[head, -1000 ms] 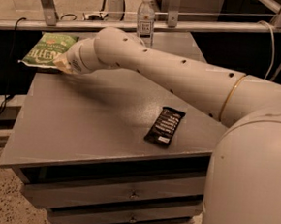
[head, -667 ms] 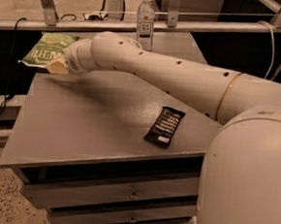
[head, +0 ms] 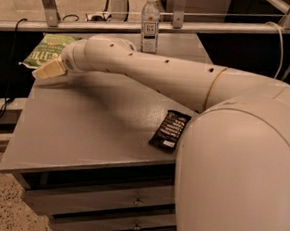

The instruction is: Move green jalapeno chip bag near blue plastic bottle

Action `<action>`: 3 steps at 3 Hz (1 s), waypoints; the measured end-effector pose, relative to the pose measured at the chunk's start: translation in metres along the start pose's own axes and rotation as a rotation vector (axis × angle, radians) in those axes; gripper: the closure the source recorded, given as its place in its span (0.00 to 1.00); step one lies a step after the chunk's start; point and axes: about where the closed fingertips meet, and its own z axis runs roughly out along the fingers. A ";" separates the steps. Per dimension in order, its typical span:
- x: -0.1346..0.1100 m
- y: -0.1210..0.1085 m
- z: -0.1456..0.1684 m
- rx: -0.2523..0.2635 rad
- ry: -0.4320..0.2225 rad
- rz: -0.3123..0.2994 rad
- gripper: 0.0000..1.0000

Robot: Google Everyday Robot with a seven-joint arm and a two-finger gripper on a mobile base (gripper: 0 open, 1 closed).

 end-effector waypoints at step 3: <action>0.004 -0.026 0.035 0.044 -0.028 0.027 0.40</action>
Offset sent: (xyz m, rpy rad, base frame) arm 0.0531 0.0125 -0.0162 0.0462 -0.0147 -0.0577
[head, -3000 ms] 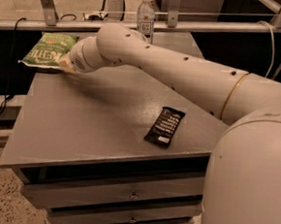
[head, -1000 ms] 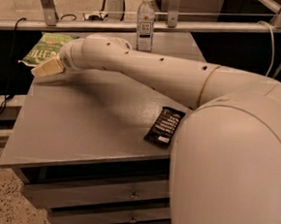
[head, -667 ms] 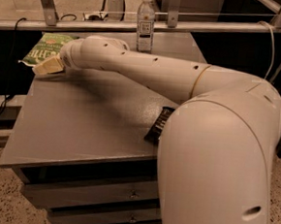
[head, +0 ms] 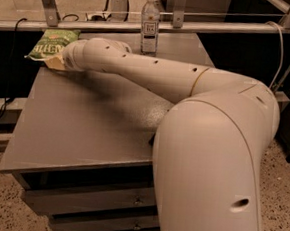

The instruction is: Move green jalapeno chip bag near blue plastic bottle

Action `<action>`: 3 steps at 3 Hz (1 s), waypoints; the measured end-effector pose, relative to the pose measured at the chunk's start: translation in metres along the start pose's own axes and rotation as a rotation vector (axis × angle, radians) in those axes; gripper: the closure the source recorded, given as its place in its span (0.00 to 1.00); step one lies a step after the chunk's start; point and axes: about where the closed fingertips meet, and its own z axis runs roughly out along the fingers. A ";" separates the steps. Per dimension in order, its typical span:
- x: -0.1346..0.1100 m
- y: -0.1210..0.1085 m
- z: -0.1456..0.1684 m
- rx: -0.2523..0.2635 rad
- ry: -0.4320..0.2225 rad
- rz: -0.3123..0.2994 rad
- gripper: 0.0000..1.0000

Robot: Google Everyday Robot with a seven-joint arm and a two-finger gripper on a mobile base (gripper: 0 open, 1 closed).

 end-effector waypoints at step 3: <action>-0.015 -0.001 -0.037 0.091 0.011 -0.113 1.00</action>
Offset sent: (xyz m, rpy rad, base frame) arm -0.0165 -0.0192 0.0249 -0.0990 -0.1092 -0.0567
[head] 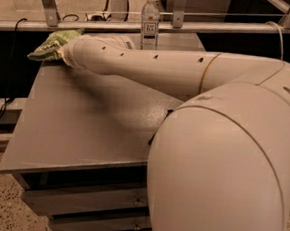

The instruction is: Move green jalapeno chip bag near blue plastic bottle

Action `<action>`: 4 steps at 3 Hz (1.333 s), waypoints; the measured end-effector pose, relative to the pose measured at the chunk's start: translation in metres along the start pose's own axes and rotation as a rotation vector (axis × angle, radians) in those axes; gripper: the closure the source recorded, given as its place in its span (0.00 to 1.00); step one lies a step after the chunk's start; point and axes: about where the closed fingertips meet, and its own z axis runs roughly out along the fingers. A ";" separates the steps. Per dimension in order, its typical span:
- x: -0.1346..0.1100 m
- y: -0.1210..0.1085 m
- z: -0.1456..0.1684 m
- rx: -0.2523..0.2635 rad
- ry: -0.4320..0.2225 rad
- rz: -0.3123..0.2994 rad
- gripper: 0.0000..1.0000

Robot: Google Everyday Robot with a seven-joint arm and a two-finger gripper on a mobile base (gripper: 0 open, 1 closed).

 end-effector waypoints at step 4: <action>0.041 -0.031 -0.103 -0.011 0.031 -0.016 1.00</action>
Offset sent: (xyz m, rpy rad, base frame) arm -0.0503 -0.0977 0.0051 0.0251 -0.0136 -0.0283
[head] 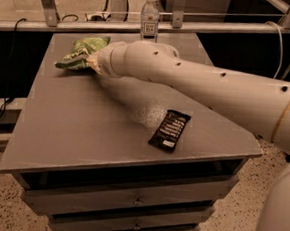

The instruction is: Move green jalapeno chip bag near blue plastic bottle

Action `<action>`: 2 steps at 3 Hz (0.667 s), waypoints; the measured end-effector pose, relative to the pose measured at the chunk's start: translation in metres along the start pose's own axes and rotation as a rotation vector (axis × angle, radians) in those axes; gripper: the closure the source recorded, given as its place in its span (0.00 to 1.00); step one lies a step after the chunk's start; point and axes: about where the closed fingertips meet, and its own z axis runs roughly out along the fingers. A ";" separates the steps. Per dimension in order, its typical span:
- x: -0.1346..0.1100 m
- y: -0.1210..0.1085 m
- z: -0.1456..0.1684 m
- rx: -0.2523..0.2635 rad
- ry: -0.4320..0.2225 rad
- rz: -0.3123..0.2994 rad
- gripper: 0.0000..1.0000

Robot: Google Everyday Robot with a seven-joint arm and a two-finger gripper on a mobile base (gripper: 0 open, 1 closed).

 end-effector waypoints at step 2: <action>0.020 -0.052 -0.056 0.026 0.005 0.009 1.00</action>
Offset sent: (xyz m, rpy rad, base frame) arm 0.0089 -0.1337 0.0257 0.0015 -0.0075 -0.0672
